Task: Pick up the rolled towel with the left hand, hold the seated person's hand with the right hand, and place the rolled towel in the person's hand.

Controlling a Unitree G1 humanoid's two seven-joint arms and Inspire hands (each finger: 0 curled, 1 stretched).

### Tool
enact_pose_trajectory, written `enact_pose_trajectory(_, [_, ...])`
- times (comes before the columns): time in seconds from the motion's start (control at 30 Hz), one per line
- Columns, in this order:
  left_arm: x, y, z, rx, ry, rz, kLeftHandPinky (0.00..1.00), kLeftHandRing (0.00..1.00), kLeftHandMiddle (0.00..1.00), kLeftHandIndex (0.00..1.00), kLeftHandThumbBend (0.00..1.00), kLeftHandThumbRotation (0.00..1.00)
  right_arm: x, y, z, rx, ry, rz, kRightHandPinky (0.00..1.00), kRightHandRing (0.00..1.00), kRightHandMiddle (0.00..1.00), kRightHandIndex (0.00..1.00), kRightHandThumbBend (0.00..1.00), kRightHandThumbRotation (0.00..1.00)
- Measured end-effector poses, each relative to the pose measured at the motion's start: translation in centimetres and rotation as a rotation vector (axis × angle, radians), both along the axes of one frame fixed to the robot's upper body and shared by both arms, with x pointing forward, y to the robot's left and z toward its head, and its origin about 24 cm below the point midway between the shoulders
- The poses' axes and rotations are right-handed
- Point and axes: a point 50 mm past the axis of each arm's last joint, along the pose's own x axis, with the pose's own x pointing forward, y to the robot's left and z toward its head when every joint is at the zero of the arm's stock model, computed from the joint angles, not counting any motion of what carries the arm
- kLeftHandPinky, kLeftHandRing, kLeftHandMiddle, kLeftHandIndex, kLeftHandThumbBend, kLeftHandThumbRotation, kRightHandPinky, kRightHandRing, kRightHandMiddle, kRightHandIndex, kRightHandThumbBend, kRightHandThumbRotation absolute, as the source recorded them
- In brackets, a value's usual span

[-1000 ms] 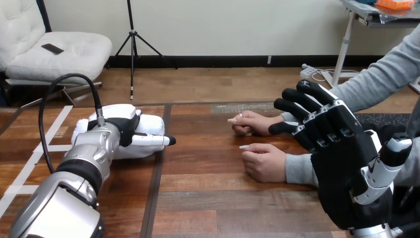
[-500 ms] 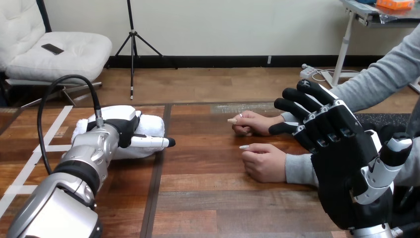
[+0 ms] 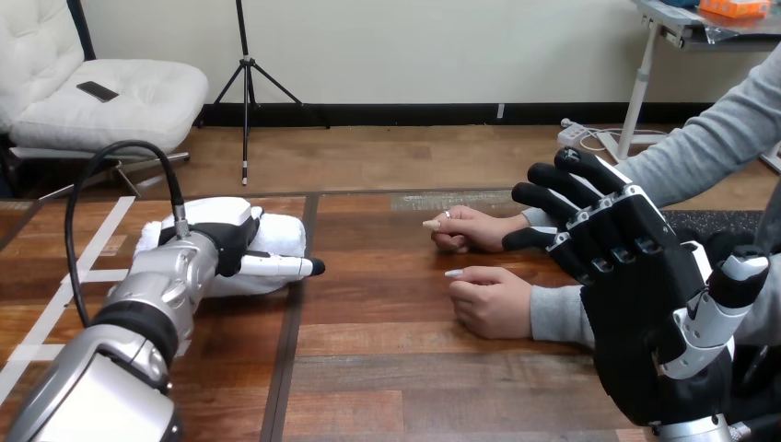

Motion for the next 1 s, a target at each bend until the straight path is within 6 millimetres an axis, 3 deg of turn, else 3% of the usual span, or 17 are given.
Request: enact_pose_trajectory(1.0, [-0.73, 0.91, 0.14, -0.019, -0.008, -0.068, 0.93, 0.99, 1.00, 0.97, 0.85, 1.00, 0.12, 0.01, 0.95, 0.001, -0.034, -0.007, 0.59, 0.78, 0.79, 0.78, 0.95, 1.00])
